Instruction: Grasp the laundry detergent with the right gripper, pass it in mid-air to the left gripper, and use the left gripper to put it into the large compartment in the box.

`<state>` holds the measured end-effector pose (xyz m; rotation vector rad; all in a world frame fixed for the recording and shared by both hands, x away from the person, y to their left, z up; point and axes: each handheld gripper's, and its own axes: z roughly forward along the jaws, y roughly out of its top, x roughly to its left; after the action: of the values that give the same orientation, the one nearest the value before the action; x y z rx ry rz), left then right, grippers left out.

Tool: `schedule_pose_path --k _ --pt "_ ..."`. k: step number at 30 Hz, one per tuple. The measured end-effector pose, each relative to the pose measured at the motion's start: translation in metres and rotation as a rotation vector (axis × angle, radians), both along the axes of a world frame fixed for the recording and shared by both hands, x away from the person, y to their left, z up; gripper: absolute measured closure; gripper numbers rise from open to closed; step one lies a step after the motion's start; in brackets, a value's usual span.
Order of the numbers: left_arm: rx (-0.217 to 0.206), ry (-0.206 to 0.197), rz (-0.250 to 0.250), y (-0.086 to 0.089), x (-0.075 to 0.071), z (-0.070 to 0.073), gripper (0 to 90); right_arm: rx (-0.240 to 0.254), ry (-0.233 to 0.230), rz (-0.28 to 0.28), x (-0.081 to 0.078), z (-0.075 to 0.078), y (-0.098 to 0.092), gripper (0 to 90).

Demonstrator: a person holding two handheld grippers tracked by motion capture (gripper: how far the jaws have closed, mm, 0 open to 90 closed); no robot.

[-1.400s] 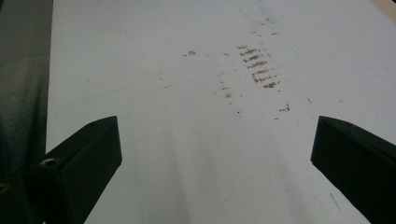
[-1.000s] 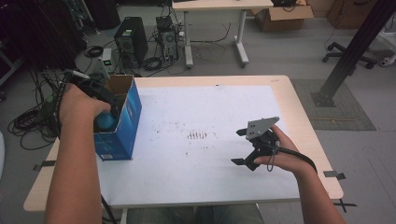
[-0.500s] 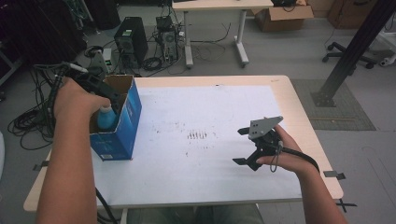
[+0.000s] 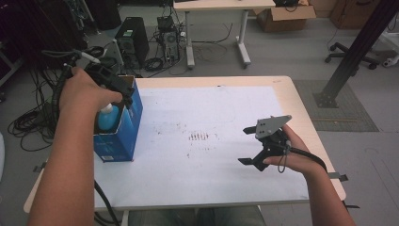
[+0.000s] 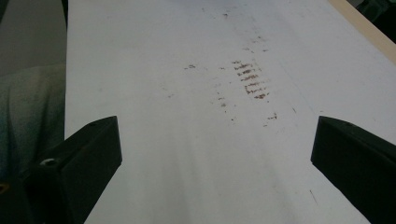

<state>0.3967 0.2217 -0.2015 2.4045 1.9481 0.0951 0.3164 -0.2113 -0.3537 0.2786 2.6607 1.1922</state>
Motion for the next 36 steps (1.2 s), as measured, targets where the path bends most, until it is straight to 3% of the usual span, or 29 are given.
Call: schedule_pose_path --k 3,10,11,12,13,14,15,16,17,18,19,20,21,22,23,26,27,28,29,30,31,32,33,36 --pt "0.000 -0.011 -0.027 -0.008 -0.001 0.006 0.2 0.000 -0.001 0.003 0.000 0.002 -0.001 2.0" --pt "0.006 -0.036 -0.143 -0.034 -0.007 0.025 0.3 -0.011 -0.009 0.002 0.001 0.010 -0.005 2.0" --pt "0.007 -0.041 -0.166 -0.038 -0.008 0.027 0.2 -0.013 -0.009 0.001 0.001 0.011 -0.005 2.0" --pt "0.012 -0.062 -0.223 -0.046 -0.010 0.030 0.2 -0.018 -0.014 -0.001 0.002 0.015 -0.006 2.0" --pt "0.012 -0.062 -0.223 -0.046 -0.010 0.030 0.2 -0.018 -0.014 -0.001 0.002 0.015 -0.006 2.0" --pt "0.018 -0.065 -0.284 -0.054 -0.014 0.032 0.2 -0.019 -0.018 0.000 0.003 0.019 -0.006 2.0" --pt "0.018 -0.065 -0.284 -0.054 -0.014 0.032 0.2 -0.019 -0.018 0.000 0.003 0.019 -0.006 2.0" --pt "0.013 -0.067 -0.337 -0.062 -0.017 0.031 0.2 -0.020 -0.021 -0.001 0.004 0.023 -0.007 1.9" --pt "0.013 -0.067 -0.337 -0.062 -0.017 0.031 0.2 -0.020 -0.021 -0.001 0.004 0.023 -0.007 1.9" --pt "0.024 -0.070 -0.402 -0.069 -0.020 0.029 0.2 -0.024 -0.020 -0.003 0.005 0.026 -0.007 2.0" --pt "0.024 -0.070 -0.402 -0.069 -0.020 0.029 0.2 -0.024 -0.020 -0.003 0.005 0.026 -0.007 2.0" --pt "0.023 -0.075 -0.439 -0.076 -0.023 0.027 0.2 -0.031 -0.022 -0.004 0.007 0.029 -0.006 1.9" --pt "0.023 -0.075 -0.439 -0.076 -0.023 0.027 0.2 -0.031 -0.022 -0.004 0.007 0.029 -0.006 1.9" --pt "0.018 -0.089 -0.482 -0.082 -0.026 0.021 0.2 -0.038 -0.023 -0.002 0.008 0.031 -0.005 2.0" --pt "0.018 -0.089 -0.482 -0.082 -0.026 0.021 0.2 -0.038 -0.023 -0.002 0.008 0.031 -0.005 2.0" --pt "0.022 -0.075 -0.583 -0.090 -0.029 0.007 0.2 -0.052 -0.018 -0.007 0.010 0.034 -0.003 2.0" --pt "0.022 -0.075 -0.583 -0.090 -0.029 0.007 0.2 -0.052 -0.018 -0.007 0.010 0.034 -0.003 2.0" --pt "0.030 -0.072 -0.640 -0.094 -0.032 -0.001 0.2 -0.061 -0.013 -0.009 0.011 0.035 -0.002 2.0" --pt "0.030 -0.072 -0.640 -0.094 -0.032 -0.001 0.2 -0.061 -0.013 -0.009 0.011 0.035 -0.002 2.0" --pt "0.039 -0.069 -0.699 -0.098 -0.035 -0.007 0.2 -0.074 -0.009 -0.011 0.011 0.036 -0.002 2.1" --pt "0.039 -0.069 -0.699 -0.098 -0.035 -0.007 0.2 -0.074 -0.009 -0.011 0.011 0.036 -0.002 2.1" --pt "0.043 -0.059 -0.759 -0.103 -0.039 -0.013 0.2 -0.091 -0.002 -0.017 0.013 0.037 -0.001 2.1" --pt "0.043 -0.059 -0.759 -0.103 -0.039 -0.013 0.2 -0.091 -0.002 -0.017 0.013 0.037 -0.001 2.1" --pt "0.057 -0.039 -0.855 -0.114 -0.045 -0.025 0.2 -0.109 0.010 -0.027 0.016 0.038 -0.002 2.0"
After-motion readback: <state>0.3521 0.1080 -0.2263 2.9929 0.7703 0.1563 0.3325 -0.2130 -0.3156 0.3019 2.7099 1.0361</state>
